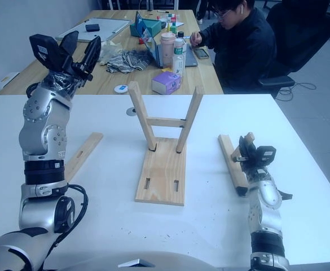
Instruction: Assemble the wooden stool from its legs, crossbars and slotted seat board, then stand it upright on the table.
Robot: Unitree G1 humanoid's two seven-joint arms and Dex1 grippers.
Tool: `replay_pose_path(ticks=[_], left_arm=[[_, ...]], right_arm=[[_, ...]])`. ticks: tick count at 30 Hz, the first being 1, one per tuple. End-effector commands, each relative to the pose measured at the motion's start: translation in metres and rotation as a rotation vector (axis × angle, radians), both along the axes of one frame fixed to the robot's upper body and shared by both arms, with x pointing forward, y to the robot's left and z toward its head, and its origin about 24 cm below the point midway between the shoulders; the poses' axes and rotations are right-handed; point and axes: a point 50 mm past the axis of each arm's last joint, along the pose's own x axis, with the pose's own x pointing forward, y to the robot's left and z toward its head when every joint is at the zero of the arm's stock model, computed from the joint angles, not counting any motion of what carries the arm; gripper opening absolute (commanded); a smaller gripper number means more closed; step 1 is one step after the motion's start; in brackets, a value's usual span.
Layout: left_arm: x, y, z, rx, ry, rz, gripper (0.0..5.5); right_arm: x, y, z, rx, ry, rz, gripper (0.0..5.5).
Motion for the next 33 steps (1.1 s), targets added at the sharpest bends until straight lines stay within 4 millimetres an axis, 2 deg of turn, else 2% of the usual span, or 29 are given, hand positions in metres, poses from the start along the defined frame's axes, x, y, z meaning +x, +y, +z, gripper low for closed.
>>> replay_pose_path(ticks=[1,5,6,13,16,18,22,26,33], left_arm=[[0.004,-0.003,0.009,0.004,-0.013,-0.020,3.07],[0.004,-0.002,0.007,0.007,-0.012,-0.016,3.07],[0.003,-0.002,0.006,0.004,-0.012,-0.011,3.07],[-0.003,0.001,0.003,-0.013,-0.018,0.018,3.07],[-0.006,0.001,0.002,-0.020,-0.018,0.027,3.07],[-0.009,0.000,-0.002,-0.014,-0.013,0.027,3.07],[-0.013,0.001,-0.006,-0.022,-0.007,0.039,3.07],[-0.015,0.001,-0.006,-0.023,-0.003,0.042,3.07],[-0.016,0.002,-0.008,-0.021,0.008,0.045,3.07]], right_arm=[[-0.086,-0.003,-0.109,0.124,0.608,-0.103,0.41],[-0.068,-0.001,-0.079,0.133,0.474,-0.056,0.41],[-0.062,-0.001,-0.072,0.126,0.445,-0.049,0.77],[-0.034,-0.005,-0.029,0.059,0.369,-0.004,1.97],[-0.024,-0.015,-0.001,-0.007,0.412,-0.001,2.52],[-0.022,-0.019,0.009,-0.009,0.478,0.011,2.89],[-0.029,-0.020,0.012,0.004,0.606,0.026,3.04],[-0.040,-0.008,0.018,0.038,0.628,0.074,3.04],[-0.053,-0.003,0.013,0.021,0.699,0.083,3.04]])
